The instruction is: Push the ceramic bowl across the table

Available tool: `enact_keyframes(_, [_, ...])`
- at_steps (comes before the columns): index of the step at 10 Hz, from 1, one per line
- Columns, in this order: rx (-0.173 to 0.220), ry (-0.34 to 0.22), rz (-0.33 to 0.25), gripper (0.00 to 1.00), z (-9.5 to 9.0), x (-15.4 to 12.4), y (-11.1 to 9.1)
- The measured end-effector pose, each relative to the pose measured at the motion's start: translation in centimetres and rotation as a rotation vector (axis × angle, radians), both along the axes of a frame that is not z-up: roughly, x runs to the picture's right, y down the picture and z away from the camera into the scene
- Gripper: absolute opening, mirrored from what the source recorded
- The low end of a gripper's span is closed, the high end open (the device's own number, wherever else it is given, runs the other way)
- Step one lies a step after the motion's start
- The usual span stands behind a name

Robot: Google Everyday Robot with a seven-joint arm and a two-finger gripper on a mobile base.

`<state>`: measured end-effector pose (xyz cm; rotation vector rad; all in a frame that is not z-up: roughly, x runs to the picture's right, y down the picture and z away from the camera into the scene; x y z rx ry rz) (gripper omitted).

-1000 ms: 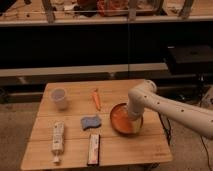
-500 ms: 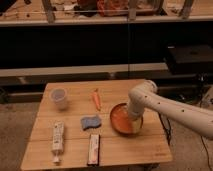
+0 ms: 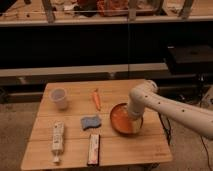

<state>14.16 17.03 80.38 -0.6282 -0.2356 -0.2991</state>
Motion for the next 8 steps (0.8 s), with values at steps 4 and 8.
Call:
enact_keyframes(4, [-0.007, -0.032, 0.084, 0.45, -2.7, 3.5, 0.4])
enact_keyframes(8, [-0.023, -0.039, 0.132, 0.05, -8.3, 6.1, 3.1])
